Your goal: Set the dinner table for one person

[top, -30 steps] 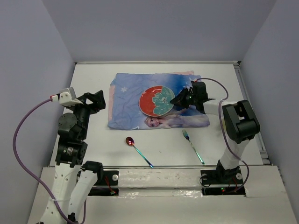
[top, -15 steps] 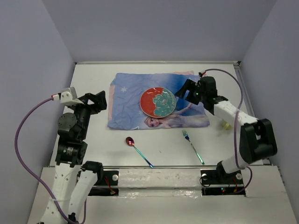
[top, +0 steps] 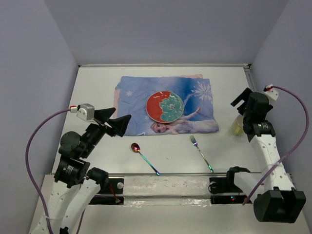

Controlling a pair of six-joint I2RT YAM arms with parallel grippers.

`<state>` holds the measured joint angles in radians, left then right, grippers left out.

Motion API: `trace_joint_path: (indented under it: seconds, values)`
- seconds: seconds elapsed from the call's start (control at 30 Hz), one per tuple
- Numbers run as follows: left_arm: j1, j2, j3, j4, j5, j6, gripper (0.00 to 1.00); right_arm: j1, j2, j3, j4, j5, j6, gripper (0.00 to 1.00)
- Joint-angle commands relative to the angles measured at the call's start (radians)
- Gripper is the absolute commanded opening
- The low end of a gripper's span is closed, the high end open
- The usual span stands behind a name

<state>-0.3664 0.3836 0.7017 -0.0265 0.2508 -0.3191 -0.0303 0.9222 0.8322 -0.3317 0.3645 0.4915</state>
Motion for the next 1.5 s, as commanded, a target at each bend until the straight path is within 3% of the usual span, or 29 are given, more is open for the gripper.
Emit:
trace_joint_path:
  seconds: [0.0,0.17,0.33,0.43,0.47,0.57,0.6,0.8,1.0,1.2,1.33,1.47]
  values:
    - [-0.058,-0.005,-0.015,-0.07,-0.042,0.041,0.99,-0.074,0.093,0.028,-0.044,0.059,-0.053,0.92]
    - [-0.114,-0.032,-0.011,-0.089,-0.087,0.051,0.99,-0.095,0.265,0.07,-0.058,-0.01,-0.047,0.91]
    - [-0.143,-0.057,-0.011,-0.093,-0.107,0.051,0.99,-0.095,0.314,0.056,-0.059,-0.033,-0.011,0.76]
    - [-0.155,-0.066,-0.011,-0.093,-0.111,0.051,0.99,-0.095,0.326,0.039,-0.058,-0.047,0.008,0.57]
    - [-0.158,-0.068,-0.011,-0.093,-0.113,0.049,0.99,-0.095,0.326,0.036,-0.056,-0.039,0.01,0.38]
    - [-0.167,-0.069,-0.011,-0.095,-0.117,0.051,0.99,-0.095,0.31,0.033,-0.058,-0.019,-0.004,0.05]
    - [-0.17,-0.071,-0.011,-0.095,-0.117,0.051,0.99,-0.095,0.299,0.034,-0.059,-0.013,-0.008,0.0]
    - [-0.175,-0.075,-0.011,-0.096,-0.13,0.051,0.99,-0.076,0.277,0.128,-0.043,-0.039,-0.06,0.0]
    - [-0.172,-0.063,-0.011,-0.099,-0.15,0.048,0.99,0.124,0.417,0.38,0.045,-0.096,-0.215,0.0]
    - [-0.166,-0.043,-0.015,-0.102,-0.16,0.048,0.99,0.213,0.769,0.714,0.025,-0.229,-0.387,0.0]
    - [-0.163,-0.019,-0.015,-0.102,-0.165,0.046,0.99,0.228,0.995,1.031,-0.068,-0.217,-0.479,0.0]
    - [-0.149,0.0,-0.013,-0.104,-0.165,0.048,0.99,0.228,1.151,1.217,-0.139,-0.234,-0.53,0.0]
